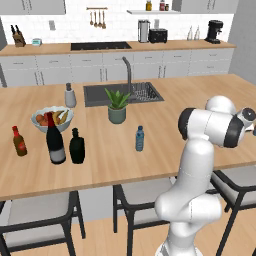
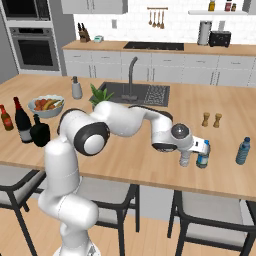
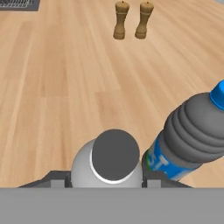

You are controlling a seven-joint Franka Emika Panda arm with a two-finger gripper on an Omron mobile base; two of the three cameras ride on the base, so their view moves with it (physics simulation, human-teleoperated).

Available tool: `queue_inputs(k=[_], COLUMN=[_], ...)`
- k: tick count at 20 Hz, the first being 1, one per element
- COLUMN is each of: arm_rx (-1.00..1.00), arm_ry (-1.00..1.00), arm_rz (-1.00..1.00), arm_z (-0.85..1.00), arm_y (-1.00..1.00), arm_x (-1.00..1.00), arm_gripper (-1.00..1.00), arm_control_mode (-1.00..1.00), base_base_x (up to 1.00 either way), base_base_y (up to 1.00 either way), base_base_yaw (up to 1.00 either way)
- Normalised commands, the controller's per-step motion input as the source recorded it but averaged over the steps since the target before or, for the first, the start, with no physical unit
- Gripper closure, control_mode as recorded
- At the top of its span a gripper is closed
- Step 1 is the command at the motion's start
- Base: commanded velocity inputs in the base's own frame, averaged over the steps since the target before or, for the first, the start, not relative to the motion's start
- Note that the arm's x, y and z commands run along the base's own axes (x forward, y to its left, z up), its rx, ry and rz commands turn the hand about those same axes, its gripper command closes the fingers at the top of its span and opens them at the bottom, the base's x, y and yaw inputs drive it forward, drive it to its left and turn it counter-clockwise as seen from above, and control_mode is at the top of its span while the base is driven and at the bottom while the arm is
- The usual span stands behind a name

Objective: Move the plastic bottles in the middle to the plastics group, and the glass bottles in the middle to the glass group.

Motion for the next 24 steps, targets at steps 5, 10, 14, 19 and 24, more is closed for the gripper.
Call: queue_inputs(k=[5, 10, 14, 19, 24], arm_rx=[0.00, 0.00, 0.00, 0.00, -0.05], arm_ry=[0.00, 0.00, 0.00, 0.01, 0.00], arm_rz=[0.00, 0.00, 0.00, 0.00, 0.00], arm_z=[0.00, 0.00, 0.00, 0.18, 0.90], arm_y=[0.00, 0.00, 0.00, 0.00, 0.42], arm_x=[0.00, 0.00, 0.00, -0.03, -0.29], arm_gripper=[-1.00, -1.00, -1.00, -1.00, -1.00], arm_control_mode=[-1.00, -1.00, -1.00, -1.00, -1.00], base_base_x=[0.00, 0.00, 0.00, 0.00, 0.00], base_base_y=[0.00, 0.00, 0.00, 0.00, 0.00], base_base_yaw=[0.00, 0.00, 0.00, 0.00, 0.00])
